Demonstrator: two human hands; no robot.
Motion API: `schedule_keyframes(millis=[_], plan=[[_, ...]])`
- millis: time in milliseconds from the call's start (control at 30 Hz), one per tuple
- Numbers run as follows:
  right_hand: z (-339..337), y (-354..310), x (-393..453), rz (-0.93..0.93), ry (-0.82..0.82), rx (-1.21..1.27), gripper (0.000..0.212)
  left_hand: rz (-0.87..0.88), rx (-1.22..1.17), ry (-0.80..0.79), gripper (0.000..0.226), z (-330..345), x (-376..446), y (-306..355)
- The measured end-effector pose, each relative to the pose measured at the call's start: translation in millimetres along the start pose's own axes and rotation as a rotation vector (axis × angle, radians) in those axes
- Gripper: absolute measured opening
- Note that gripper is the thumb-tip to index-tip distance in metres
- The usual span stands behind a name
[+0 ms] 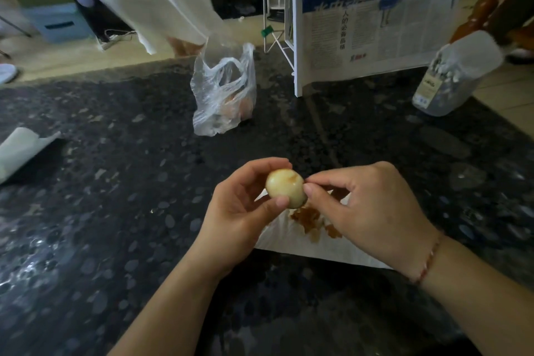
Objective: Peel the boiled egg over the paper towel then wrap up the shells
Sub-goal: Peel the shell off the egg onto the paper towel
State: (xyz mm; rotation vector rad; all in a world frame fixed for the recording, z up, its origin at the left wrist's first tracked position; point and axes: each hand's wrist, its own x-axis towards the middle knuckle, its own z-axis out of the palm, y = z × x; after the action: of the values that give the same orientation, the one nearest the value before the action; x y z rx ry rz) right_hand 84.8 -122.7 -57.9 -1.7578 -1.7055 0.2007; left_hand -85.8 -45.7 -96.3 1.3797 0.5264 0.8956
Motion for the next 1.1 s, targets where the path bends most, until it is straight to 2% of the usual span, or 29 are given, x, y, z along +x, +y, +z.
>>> schedule_keyframes(millis=[200, 333, 467, 733, 867, 967, 1100], plan=[[7, -1, -4, -0.156, 0.087, -0.117, 0.033, -0.016, 0.014, 0.005, 0.038, 2, -1, -1], [9, -1, -5, -0.21, 0.042, -0.125, 0.039, -0.019, 0.017, 0.005, 0.04, 0, -1, -1], [9, -1, -3, -0.149, 0.081, -0.053, 0.034, -0.018, 0.046, 0.007, 0.041, 1, -1, -3], [2, -1, 1, -0.001, 0.129, 0.148, 0.018, -0.006, -0.058, -0.017, 0.036, -2, 0, -1], [-2, -7, 2, 0.143, 0.066, 0.284, 0.012, -0.025, -0.119, -0.056, 0.037, -3, 1, 0], [-5, -5, 5, 0.261, 0.067, 0.479, 0.013, -0.046, -0.187, -0.067, 0.039, -5, 1, 2], [-10, -4, 8, 0.297, 0.029, 0.545, 0.017, -0.078, -0.274, -0.046, 0.037, -6, 1, 5]])
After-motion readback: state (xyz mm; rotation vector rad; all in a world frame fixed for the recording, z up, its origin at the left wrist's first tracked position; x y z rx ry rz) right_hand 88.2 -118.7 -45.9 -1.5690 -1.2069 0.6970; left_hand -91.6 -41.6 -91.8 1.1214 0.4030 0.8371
